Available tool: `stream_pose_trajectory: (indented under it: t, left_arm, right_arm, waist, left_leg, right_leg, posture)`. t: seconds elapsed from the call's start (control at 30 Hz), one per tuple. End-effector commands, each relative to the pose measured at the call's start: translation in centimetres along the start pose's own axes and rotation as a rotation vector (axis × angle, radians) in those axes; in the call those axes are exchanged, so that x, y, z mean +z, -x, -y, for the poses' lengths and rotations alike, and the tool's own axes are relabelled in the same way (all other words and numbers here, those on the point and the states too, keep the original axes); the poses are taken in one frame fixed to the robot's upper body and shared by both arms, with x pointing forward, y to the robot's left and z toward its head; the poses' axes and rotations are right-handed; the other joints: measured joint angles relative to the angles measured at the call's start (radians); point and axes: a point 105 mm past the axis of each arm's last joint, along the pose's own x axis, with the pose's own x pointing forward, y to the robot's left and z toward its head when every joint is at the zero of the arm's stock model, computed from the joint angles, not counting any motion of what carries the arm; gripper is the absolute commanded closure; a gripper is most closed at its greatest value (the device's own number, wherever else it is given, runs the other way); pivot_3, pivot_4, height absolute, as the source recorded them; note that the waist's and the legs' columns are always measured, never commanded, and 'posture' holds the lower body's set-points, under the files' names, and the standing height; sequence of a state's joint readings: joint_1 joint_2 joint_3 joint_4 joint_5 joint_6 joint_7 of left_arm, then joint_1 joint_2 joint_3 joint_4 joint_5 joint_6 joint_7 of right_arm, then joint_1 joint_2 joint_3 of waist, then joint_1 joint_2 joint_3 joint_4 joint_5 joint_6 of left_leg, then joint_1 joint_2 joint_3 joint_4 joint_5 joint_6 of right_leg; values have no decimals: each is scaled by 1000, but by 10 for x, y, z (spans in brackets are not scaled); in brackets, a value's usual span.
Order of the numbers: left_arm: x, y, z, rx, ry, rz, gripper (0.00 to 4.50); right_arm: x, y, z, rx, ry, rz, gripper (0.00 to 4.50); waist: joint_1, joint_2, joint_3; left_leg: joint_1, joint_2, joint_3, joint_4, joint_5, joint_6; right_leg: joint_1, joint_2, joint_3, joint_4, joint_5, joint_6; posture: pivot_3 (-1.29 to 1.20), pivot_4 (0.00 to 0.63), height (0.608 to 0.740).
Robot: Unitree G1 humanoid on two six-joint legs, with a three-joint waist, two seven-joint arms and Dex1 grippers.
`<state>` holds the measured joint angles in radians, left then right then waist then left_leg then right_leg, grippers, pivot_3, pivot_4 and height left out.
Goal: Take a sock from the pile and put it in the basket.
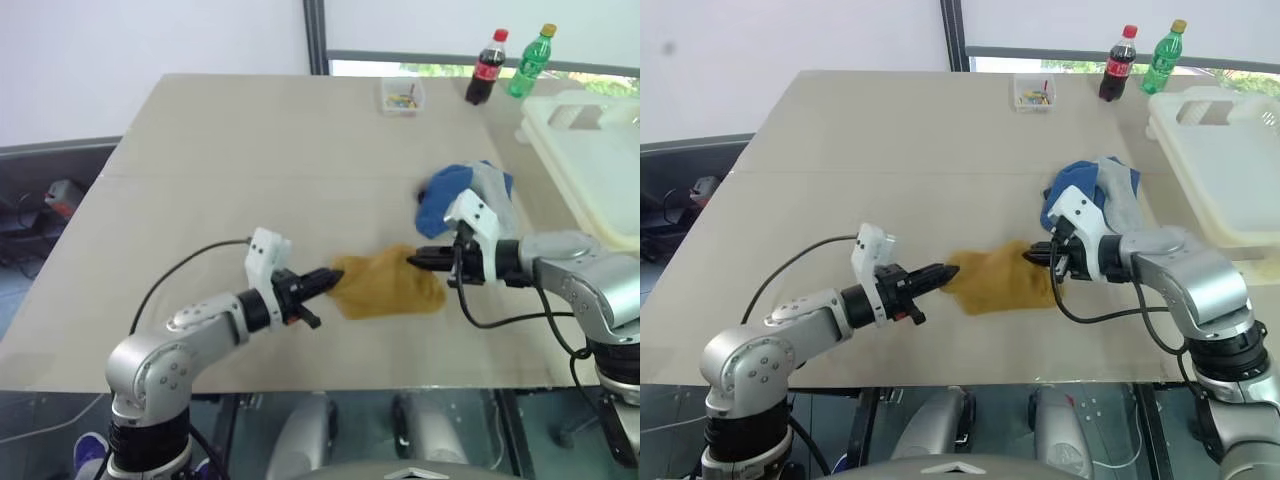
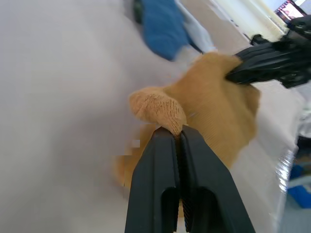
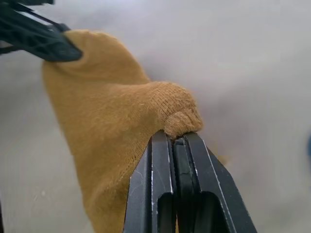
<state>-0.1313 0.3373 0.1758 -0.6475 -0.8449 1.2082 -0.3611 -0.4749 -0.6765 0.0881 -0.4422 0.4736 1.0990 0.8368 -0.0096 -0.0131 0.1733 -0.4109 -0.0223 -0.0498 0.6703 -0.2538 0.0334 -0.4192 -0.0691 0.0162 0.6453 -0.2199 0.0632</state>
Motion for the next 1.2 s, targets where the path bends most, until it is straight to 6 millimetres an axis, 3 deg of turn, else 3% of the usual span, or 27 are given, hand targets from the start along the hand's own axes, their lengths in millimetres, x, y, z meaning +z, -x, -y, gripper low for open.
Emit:
stream_pose_trajectory:
  t: [0.03, 0.3, 0.4, 0.43, 0.5, 0.6, 0.8, 0.9, 0.97, 1.03, 1.2]
  left_arm:
    - [-3, -6, 5, 32, -27, -5, 4445]
    - [-28, -26, -4, 138, -31, -65, 4445]
    - [-36, -31, -5, 141, -6, -89, 4445]
    - [-37, -32, -5, 133, -2, -93, 3797]
    - [-35, -31, -6, 132, -21, -90, 3472]
    - [-21, -26, -8, 126, -44, -26, 2054]
    - [0, -5, -9, 13, -65, 39, 2054]
    - [3, 2, -15, -13, -86, 22, 1995]
    - [5, 4, -22, -9, -96, 11, 1995]
    - [6, 5, -27, -9, -110, -10, 1995]
    - [-5, 2, -34, -4, -73, -100, 1995]
  right_arm:
    - [-4, 4, 5, -72, 31, -8, 4500]
    - [-29, -13, 30, -154, 40, -45, 4500]
    - [-43, -17, 29, -123, 43, -86, 4500]
    - [-45, -18, 30, -128, 49, -92, 4500]
    - [-45, -19, 31, -122, 68, -95, 4020]
    - [-38, -14, 38, -171, 125, -79, 2859]
    - [-11, 17, 29, -204, 150, 50, 2859]
    - [-9, 24, 17, -199, 146, 101, 3692]
    - [-5, 23, 10, -195, 141, 162, 4428]
    - [-3, 18, 4, -188, 147, 195, 4428]
    - [-25, -9, -6, -150, 140, 165, 4428]
  waist:
    - [2, 0, 0]
    - [1, 0, 0]
    - [1, 0, 0]
    - [1, 0, 0]
    - [1, 0, 0]
    - [1, 0, 0]
    - [1, 0, 0]
    - [3, 0, 0]
    - [3, 0, 0]
    - [1, 0, 0]
    - [-2, 0, 0]
  left_leg:
    - [1, 0, 0, 0, 0, 0]
    - [1, -1, 0, 0, 0, -1]
    - [1, -1, 0, 0, 0, 0]
    - [1, -1, 0, 0, 0, 0]
    - [2, -1, 0, 0, 0, 0]
    - [8, -1, 1, -1, 0, 0]
    - [8, 0, 1, -2, 0, 0]
    - [8, 0, 1, -2, 0, 0]
    - [8, 0, 0, -2, 0, 0]
    - [8, 0, 1, -2, 0, 0]
    - [9, 1, 2, -2, 0, 0]
  right_leg:
    - [1, 0, 0, 0, 0, 0]
    - [1, 0, 0, -1, 0, 0]
    - [1, 0, 0, -1, 0, 0]
    - [1, 0, 0, -1, 0, 0]
    - [3, 0, 0, -1, 0, 0]
    - [9, 0, 0, -2, 0, 0]
    - [8, 1, 0, -2, 0, 0]
    - [8, 1, 0, -3, 0, 0]
    - [8, 1, 0, -3, 0, 0]
    - [8, 1, 0, -2, 0, 0]
    - [9, 3, 1, -2, -1, 0]
  posture:
    - [0, 150, 740]
    - [0, 150, 740]
    - [0, 150, 740]
    - [0, 150, 740]
    - [0, 150, 740]
    - [0, 150, 740]
    - [0, 150, 740]
    - [0, 150, 740]
    - [0, 150, 740]
    - [0, 150, 740]
    - [0, 150, 740]
